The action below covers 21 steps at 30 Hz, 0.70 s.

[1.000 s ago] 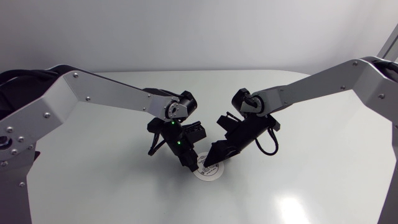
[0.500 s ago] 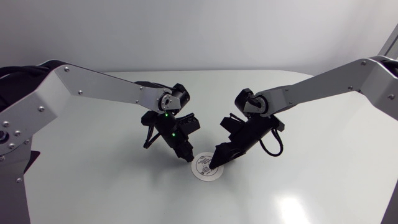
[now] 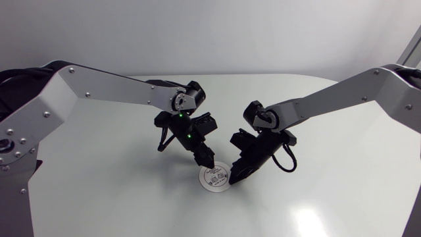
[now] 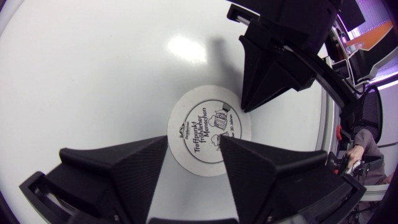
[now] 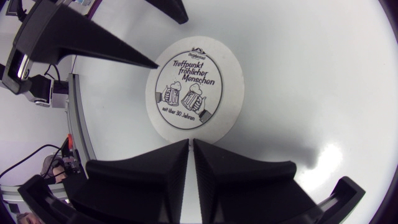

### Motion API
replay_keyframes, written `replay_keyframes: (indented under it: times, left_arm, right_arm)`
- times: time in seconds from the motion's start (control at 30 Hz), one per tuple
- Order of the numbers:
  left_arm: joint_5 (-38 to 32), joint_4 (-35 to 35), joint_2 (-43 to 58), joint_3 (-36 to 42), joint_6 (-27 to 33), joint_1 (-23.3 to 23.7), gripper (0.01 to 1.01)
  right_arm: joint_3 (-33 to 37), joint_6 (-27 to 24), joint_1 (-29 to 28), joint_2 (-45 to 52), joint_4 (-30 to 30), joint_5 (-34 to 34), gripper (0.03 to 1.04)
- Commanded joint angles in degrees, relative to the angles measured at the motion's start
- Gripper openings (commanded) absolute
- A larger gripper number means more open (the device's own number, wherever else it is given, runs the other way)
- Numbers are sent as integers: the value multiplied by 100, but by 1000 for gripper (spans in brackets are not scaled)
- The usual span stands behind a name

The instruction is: Turn the coaster over.

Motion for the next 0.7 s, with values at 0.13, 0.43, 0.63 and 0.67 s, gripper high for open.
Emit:
replay_keyframes:
  times: [0.13,0.43,0.63,0.67]
  left_arm:
    - [-4,-77,135,-35,-151,28,982]
    - [31,-534,4,44,-19,204,982]
    - [40,-719,56,440,7,494,982]
    - [40,-719,100,536,-10,547,984]
  right_arm:
    - [56,-71,13,545,131,528,44]
    - [716,-115,-329,774,-106,775,44]
    - [689,-141,-312,659,-221,739,44]
    - [619,-141,-285,607,-212,731,44]
